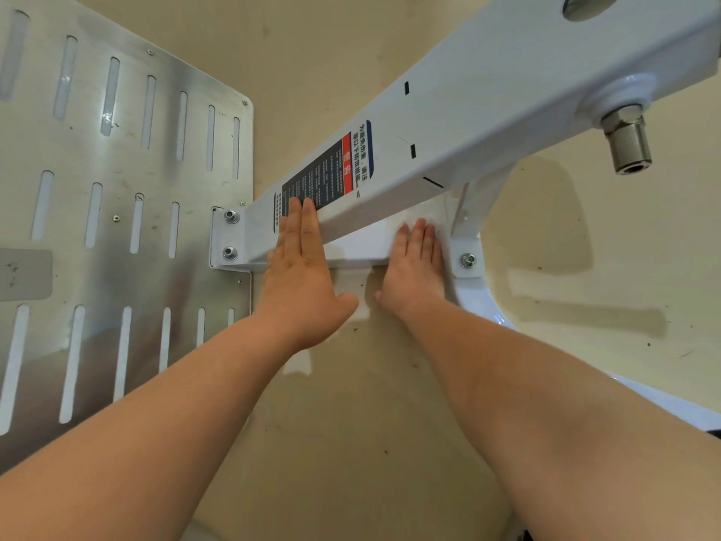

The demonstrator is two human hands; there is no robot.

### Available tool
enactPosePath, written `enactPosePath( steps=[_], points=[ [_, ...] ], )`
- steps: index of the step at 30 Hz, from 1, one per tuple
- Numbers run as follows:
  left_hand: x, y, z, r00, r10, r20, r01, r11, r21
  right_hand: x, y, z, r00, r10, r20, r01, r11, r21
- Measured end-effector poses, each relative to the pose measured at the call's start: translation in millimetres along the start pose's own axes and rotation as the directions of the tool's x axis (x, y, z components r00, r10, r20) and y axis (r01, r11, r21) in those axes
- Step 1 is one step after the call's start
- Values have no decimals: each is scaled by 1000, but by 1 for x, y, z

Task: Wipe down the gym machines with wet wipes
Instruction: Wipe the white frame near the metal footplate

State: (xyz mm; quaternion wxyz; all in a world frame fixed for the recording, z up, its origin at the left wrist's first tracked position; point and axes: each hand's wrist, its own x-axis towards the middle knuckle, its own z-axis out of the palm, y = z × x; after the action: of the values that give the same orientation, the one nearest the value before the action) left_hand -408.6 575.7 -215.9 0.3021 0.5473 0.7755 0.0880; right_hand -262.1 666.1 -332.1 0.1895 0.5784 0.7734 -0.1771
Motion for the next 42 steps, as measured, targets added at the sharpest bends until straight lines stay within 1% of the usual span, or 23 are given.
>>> enactPosePath(
  steps=[2,4,7,9,11,13,15,17,18,20,23,27,29,31,33,35,38,39,40,42],
  points=[
    [0,-5,-8,999,30,33,-29,1000,-6,13,-4,-11,998,-57,37,57,998,8],
    [0,-10,-14,997,59,60,-57,998,-32,17,-8,-13,985,-163,53,165,985,-44],
    [0,-21,-24,995,85,56,-81,994,-68,-1,-14,1,947,-314,63,319,943,-96],
    [0,-27,-31,995,94,43,-90,992,-86,-21,-10,12,928,-365,78,373,918,-136],
    [-1,-30,-37,994,98,55,-92,991,-98,-32,1,21,942,-326,73,334,931,-150],
    [-2,-31,-40,993,100,67,-92,989,-117,-35,11,23,978,-204,48,208,974,-93],
    [-2,-30,-41,992,100,72,-89,987,-136,-30,11,18,994,-100,33,101,994,-38],
    [-2,-29,-41,992,96,79,-84,986,-146,-17,2,6,998,-56,18,56,998,4],
    [-2,-28,-40,992,96,79,-84,986,-147,-9,-4,-2,998,-60,15,59,998,16],
    [-3,-26,-40,992,99,81,-87,986,-143,9,-16,-17,992,-122,25,122,992,-5],
    [-2,-23,-40,990,100,100,-86,987,-135,18,-34,-21,966,-253,42,255,965,-58],
    [-2,-28,-42,990,103,96,-90,987,-131,-14,-45,3,896,-436,78,443,885,-141],
    [-3,-27,-39,992,98,85,-85,986,-146,-31,-32,16,875,-476,87,484,862,-151],
    [-4,-26,-36,993,90,74,-78,985,-154,-41,-13,24,898,-435,68,441,886,-142],
    [-5,-25,-35,994,81,68,-69,985,-156,-41,4,25,933,-357,36,359,927,-104],
    [-5,-25,-36,994,75,76,-62,985,-160,-35,13,22,958,-287,20,287,952,-104],
    [-4,-26,-38,993,70,92,-54,985,-163,-17,7,6,995,-97,6,97,995,-25],
    [-4,-26,-39,993,66,94,-50,986,-162,-9,2,-1,998,-56,5,56,998,5],
    [-4,-25,-40,993,62,97,-45,986,-161,-1,-5,-7,998,-55,7,55,998,12],
    [-4,-21,-40,993,62,104,-44,986,-160,10,-21,-14,990,-140,9,141,990,-31]
  ],
)
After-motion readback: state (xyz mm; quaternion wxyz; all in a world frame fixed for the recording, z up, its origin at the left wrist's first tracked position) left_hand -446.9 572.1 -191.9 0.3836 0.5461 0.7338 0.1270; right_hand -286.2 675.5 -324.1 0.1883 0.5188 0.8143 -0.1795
